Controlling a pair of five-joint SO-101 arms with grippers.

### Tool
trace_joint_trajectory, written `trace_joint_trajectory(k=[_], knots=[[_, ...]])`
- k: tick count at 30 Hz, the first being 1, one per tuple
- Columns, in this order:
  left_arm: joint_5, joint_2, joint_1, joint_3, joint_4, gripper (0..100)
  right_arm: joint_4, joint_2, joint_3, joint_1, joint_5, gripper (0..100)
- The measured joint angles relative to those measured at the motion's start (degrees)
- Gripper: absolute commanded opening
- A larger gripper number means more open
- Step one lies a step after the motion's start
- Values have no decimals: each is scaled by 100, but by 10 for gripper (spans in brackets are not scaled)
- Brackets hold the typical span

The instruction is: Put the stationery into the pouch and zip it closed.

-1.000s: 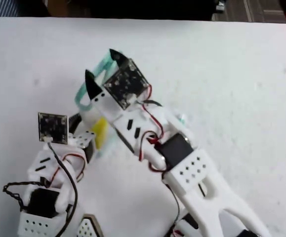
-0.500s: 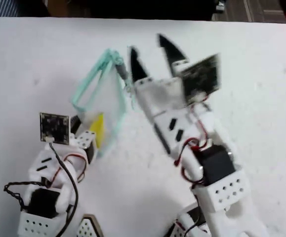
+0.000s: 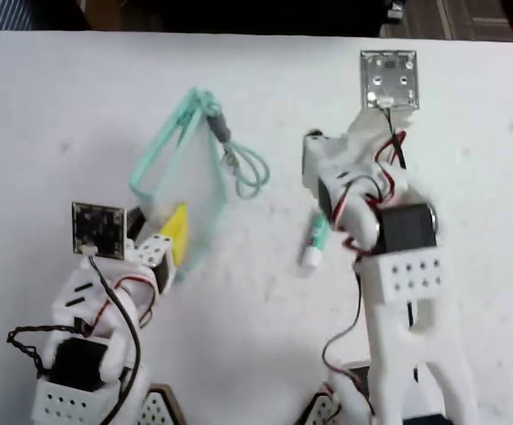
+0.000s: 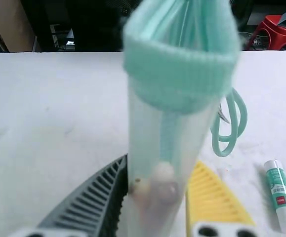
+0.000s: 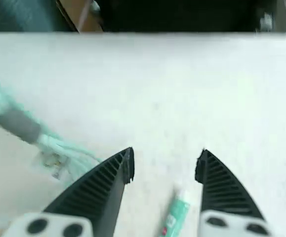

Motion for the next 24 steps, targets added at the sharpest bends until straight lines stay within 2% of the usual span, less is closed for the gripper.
trace_joint_trajectory(k=[14, 24], knots=[[0, 0, 0, 0, 0, 184, -114, 1855, 325, 26, -123, 190], [0, 0, 18, 0, 0, 184, -185, 2189, 325, 26, -123, 191]])
